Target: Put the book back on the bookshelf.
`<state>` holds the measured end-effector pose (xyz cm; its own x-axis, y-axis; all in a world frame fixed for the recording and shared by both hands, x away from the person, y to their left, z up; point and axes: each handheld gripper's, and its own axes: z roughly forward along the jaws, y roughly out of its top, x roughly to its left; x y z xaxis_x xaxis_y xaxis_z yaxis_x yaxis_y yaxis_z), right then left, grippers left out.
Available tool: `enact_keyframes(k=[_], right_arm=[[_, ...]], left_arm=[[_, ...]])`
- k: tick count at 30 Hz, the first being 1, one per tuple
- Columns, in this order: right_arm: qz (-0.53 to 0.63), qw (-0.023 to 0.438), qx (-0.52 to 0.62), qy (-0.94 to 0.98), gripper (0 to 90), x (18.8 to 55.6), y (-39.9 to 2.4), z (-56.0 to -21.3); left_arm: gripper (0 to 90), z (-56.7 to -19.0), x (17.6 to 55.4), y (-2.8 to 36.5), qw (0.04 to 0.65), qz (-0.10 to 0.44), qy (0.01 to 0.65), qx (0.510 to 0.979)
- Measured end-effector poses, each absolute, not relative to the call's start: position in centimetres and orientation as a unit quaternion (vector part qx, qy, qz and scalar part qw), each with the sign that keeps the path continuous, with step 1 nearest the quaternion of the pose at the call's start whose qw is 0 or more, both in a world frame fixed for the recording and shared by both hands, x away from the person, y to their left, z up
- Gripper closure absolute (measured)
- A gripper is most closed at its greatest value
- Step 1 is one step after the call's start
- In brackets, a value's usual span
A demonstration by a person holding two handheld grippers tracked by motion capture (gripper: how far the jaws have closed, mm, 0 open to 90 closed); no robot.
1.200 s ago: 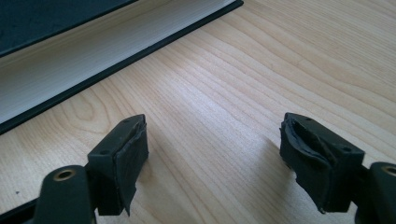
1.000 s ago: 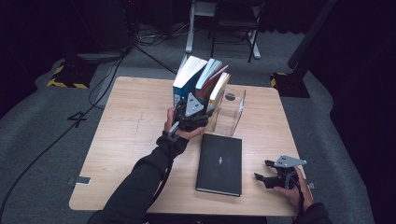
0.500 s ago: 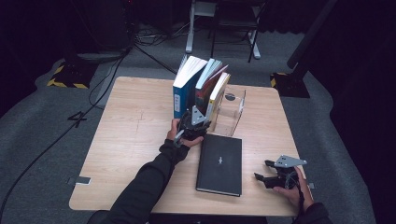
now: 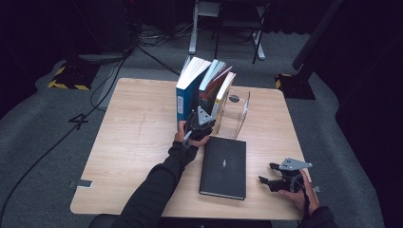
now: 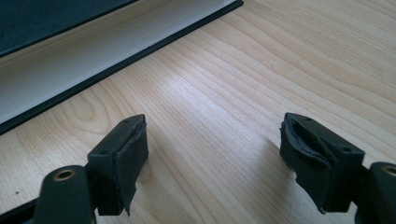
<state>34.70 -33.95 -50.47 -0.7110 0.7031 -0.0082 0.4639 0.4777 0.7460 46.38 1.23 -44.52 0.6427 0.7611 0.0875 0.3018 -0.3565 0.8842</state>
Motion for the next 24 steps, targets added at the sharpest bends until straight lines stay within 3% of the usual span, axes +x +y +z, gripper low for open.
enact_keyframes(k=[17, 24], right_arm=[[0.377, 0.159, 0.345, 0.845, 23.7, 34.7, -34.0, -50.5], [0.377, 0.159, 0.345, 0.845, 23.7, 34.7, -34.0, -50.5]], left_arm=[[70.7, -43.8, 46.0, 1.9, 0.451, 0.234, 0.315, 0.802], [65.3, -43.2, 44.3, 3.4, 0.447, 0.228, 0.283, 0.817]])
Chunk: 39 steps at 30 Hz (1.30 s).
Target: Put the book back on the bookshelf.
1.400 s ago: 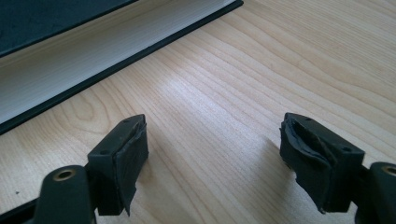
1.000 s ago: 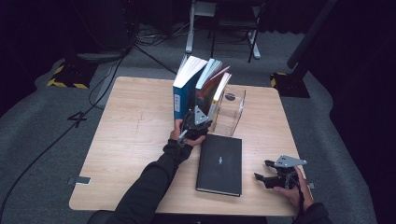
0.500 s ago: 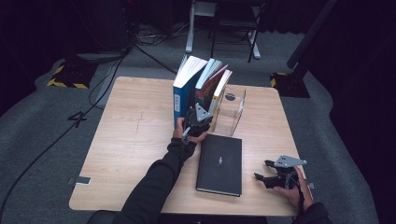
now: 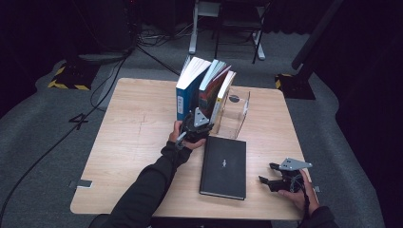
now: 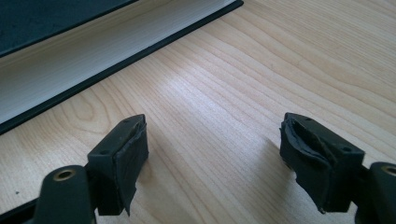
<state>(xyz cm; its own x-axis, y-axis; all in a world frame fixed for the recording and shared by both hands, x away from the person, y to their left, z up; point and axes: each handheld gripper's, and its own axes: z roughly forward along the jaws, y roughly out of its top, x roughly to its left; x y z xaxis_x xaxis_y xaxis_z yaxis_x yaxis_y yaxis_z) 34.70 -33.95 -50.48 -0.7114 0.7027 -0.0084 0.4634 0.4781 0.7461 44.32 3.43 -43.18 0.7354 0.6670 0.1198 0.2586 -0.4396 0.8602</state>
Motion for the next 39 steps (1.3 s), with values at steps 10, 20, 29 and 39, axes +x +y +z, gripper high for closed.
enact_keyframes(k=[10, 20, 29, 39], right_arm=[[0.377, 0.159, 0.345, 0.845, 23.7, 34.7, -34.0, -50.5], [0.377, 0.159, 0.346, 0.845, 23.7, 34.7, -34.0, -50.5], [0.377, 0.159, 0.346, 0.844, 23.7, 34.7, -33.9, -50.5], [0.373, 0.157, 0.343, 0.848, 24.1, 34.6, -33.8, -50.4]], left_arm=[[58.7, -43.1, 42.1, 5.6, 0.435, 0.213, 0.260, 0.835], [54.0, -43.6, 39.6, 8.0, 0.412, 0.203, 0.239, 0.856], [50.4, -45.1, 37.6, 10.1, 0.381, 0.187, 0.216, 0.879], [45.2, -46.7, 34.9, 11.4, 0.356, 0.157, 0.192, 0.901]])
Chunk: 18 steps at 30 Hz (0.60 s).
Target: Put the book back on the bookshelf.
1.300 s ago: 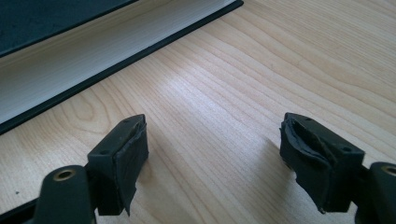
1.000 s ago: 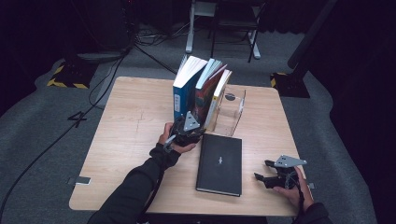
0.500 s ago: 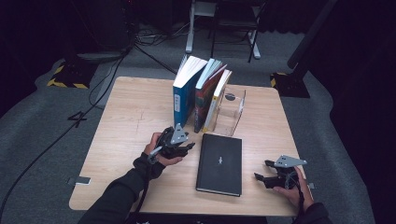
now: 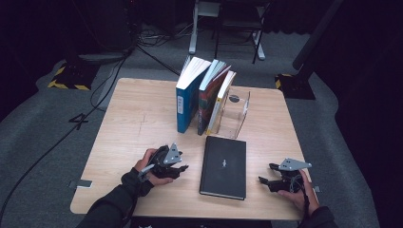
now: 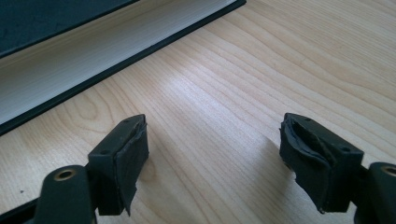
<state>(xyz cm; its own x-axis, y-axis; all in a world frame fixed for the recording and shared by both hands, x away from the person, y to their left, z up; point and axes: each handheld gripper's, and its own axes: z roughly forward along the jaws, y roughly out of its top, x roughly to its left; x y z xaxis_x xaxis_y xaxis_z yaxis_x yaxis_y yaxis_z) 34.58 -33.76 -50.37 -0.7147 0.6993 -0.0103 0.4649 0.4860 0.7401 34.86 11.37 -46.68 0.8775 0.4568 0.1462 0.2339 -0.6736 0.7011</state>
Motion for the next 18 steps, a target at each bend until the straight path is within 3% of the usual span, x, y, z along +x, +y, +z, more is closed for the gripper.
enact_keyframes(k=[18], right_arm=[[0.363, 0.149, 0.321, 0.862, 24.2, 34.1, -32.6, -50.1]], left_arm=[[33.6, -49.3, 30.8, 10.1, 0.351, 0.072, 0.165, 0.919]])
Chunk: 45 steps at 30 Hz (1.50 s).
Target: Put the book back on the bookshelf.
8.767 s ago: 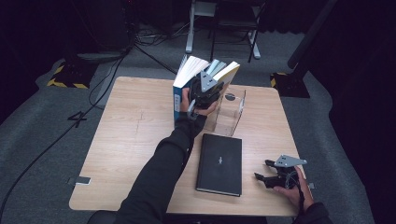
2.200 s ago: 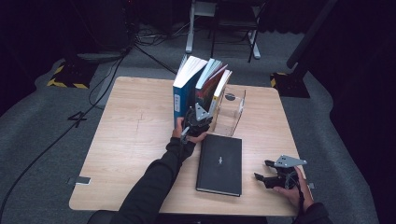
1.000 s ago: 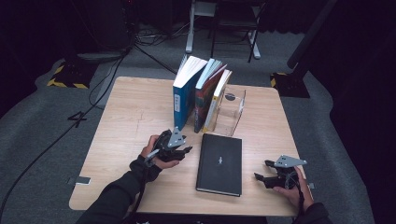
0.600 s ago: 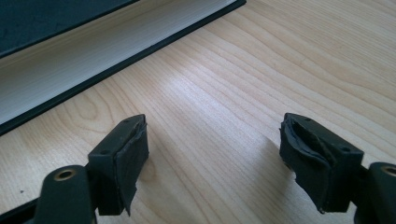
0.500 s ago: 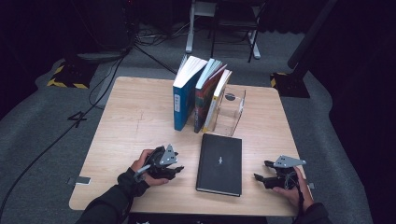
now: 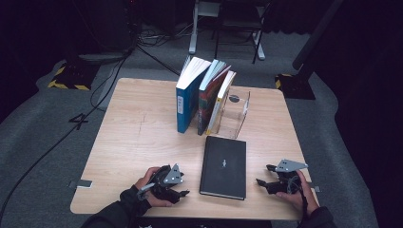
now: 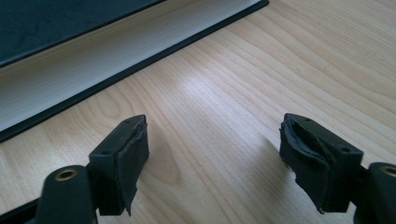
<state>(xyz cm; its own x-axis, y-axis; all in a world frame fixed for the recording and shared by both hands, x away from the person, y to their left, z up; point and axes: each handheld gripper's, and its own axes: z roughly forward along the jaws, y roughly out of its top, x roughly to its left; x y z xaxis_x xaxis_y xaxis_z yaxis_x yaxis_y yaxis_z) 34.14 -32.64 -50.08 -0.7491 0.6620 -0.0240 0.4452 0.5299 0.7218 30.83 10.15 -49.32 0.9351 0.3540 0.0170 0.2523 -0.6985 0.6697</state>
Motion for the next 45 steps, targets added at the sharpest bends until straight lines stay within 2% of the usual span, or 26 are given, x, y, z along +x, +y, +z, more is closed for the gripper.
enact_keyframes(k=[9, 18, 45], right_arm=[[0.372, 0.132, 0.289, 0.872, 23.9, 33.4, -30.9, -49.5], [0.371, 0.119, 0.252, 0.886, 24.1, 32.6, -28.7, -49.2], [0.390, 0.123, 0.231, 0.883, 24.6, 32.2, -28.1, -48.2]], left_arm=[[28.4, -50.0, 30.6, 9.2, 0.357, 0.053, 0.157, 0.919], [21.1, -50.4, 30.9, 8.9, 0.371, 0.057, 0.156, 0.914], [19.9, -50.4, 31.2, 8.6, 0.370, 0.054, 0.154, 0.915]])
